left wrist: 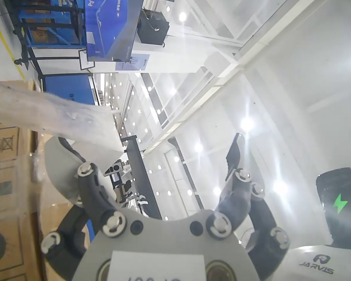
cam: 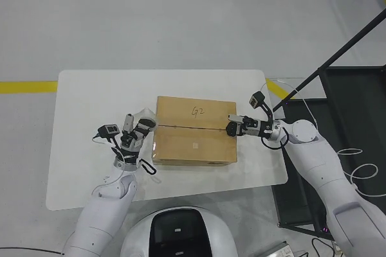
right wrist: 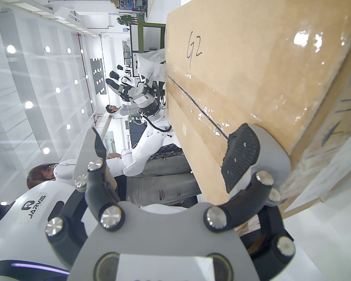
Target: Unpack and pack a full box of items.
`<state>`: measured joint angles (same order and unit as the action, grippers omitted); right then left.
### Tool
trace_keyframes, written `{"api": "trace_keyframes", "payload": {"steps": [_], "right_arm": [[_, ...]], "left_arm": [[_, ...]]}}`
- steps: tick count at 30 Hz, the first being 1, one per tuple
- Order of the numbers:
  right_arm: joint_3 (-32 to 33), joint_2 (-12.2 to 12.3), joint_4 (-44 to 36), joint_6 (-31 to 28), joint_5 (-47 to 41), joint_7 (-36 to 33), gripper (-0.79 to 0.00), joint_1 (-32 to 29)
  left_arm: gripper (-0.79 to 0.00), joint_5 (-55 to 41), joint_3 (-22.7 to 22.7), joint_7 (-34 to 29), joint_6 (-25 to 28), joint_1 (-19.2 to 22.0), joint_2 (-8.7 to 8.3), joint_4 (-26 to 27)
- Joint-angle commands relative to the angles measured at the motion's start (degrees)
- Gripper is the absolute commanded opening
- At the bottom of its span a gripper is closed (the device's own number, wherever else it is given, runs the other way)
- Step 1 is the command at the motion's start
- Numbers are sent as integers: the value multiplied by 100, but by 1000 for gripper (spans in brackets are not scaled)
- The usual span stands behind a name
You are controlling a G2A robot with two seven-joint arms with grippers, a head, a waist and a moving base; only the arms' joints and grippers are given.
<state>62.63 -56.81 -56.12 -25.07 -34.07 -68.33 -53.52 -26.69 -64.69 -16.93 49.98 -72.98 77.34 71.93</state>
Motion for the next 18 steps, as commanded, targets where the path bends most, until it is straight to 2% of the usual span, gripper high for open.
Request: {"api": "trace_keyframes", "payload": {"steps": [1,12,18], "right_arm": [[0,0,0,0,0,0,0,0],[0,0,0,0,0,0,0,0],[0,0,0,0,0,0,0,0]], "left_arm": [[0,155,12,36,-66,5,9,33],[0,1364,149,304,-340,45,67,152],[0,1775,352,438,-667,236,138,-47]]}}
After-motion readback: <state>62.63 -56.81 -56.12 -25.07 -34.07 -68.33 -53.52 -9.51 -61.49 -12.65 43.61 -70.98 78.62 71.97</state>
